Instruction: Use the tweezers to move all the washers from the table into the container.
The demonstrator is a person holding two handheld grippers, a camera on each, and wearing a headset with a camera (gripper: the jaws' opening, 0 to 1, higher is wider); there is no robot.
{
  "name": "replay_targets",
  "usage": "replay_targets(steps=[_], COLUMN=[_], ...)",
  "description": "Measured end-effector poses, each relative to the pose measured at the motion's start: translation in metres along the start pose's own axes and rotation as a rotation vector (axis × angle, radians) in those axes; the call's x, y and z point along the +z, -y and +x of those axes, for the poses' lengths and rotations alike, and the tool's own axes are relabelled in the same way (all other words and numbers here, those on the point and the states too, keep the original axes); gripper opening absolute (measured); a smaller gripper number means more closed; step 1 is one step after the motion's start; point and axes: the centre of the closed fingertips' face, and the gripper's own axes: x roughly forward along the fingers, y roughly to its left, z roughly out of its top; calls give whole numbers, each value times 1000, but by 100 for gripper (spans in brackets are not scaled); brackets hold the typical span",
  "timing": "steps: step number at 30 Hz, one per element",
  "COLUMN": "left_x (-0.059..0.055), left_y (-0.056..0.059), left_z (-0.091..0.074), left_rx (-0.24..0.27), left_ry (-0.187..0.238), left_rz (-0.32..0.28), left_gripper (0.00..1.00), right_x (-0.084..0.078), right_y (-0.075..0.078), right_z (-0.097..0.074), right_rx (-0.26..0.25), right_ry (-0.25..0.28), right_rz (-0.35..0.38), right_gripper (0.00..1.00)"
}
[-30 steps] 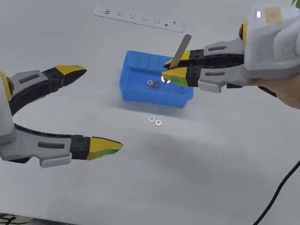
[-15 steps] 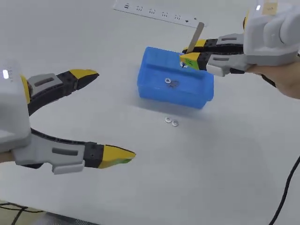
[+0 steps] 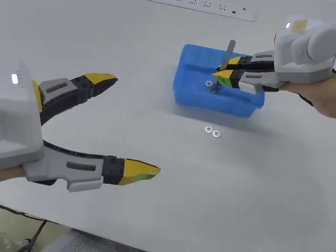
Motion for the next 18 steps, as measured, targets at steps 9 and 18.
replay_targets(steps=[9, 18], left_x=[1, 3], left_y=[2, 2], left_z=[3, 5], left_rx=[-9, -16], left_ry=[0, 9], left_rz=[-4, -11], left_gripper=[100, 100], right_x=[4, 17], right_y=[-6, -17], right_z=[-1, -11], right_rx=[-3, 4], right_ry=[5, 8], right_rz=[14, -7], right_gripper=[10, 11])
